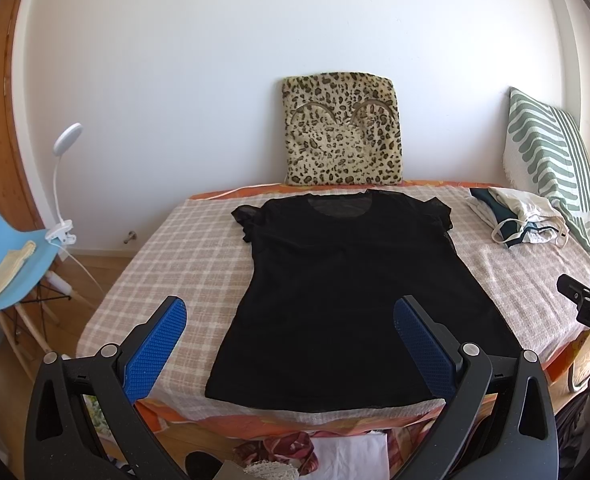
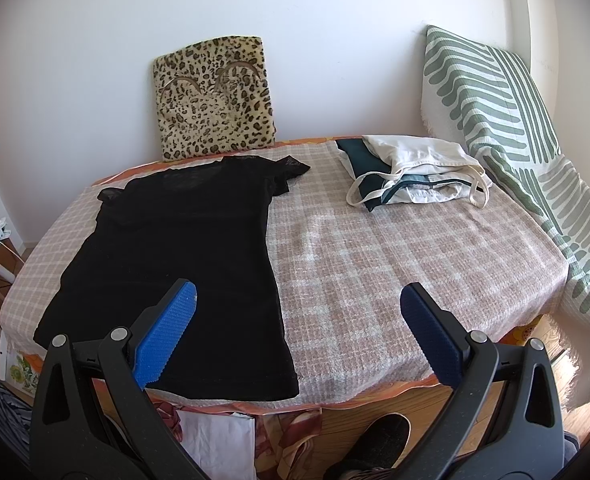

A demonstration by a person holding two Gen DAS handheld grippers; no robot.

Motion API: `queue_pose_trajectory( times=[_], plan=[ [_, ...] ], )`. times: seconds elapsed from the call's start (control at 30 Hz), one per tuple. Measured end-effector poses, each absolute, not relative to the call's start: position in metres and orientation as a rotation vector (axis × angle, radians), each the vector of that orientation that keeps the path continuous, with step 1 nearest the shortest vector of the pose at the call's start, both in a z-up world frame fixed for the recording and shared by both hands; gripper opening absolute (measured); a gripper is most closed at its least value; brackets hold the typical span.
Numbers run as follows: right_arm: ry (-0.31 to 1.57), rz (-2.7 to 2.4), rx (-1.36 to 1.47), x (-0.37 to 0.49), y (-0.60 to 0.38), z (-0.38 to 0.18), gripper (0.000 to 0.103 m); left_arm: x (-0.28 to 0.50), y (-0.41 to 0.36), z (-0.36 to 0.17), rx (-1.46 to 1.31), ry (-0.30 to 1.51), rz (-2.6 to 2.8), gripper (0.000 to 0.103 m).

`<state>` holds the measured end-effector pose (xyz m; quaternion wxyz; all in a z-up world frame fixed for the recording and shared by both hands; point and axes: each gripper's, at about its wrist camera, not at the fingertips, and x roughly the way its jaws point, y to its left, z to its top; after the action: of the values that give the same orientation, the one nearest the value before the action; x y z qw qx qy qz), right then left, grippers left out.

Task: Fold small clothes

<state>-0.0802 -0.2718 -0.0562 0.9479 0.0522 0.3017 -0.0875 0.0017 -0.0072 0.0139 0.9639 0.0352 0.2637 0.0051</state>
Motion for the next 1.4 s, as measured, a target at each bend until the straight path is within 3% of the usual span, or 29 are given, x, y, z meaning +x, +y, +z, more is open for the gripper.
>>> queue_pose_trajectory(
  times=[0.77, 1.4],
  plan=[
    [0.623, -0.099, 0.004, -0.037, -0.23, -0.043, 0.103, 0.028, 0.017, -0.013, 0.025, 0.658, 0.016, 0.103],
    [0.734, 0.194, -0.113, 0.1, -0.12, -0.033, 0.103, 0.076, 0.072, -0.053, -0.062, 0.85, 0.025, 0.1]
  ],
)
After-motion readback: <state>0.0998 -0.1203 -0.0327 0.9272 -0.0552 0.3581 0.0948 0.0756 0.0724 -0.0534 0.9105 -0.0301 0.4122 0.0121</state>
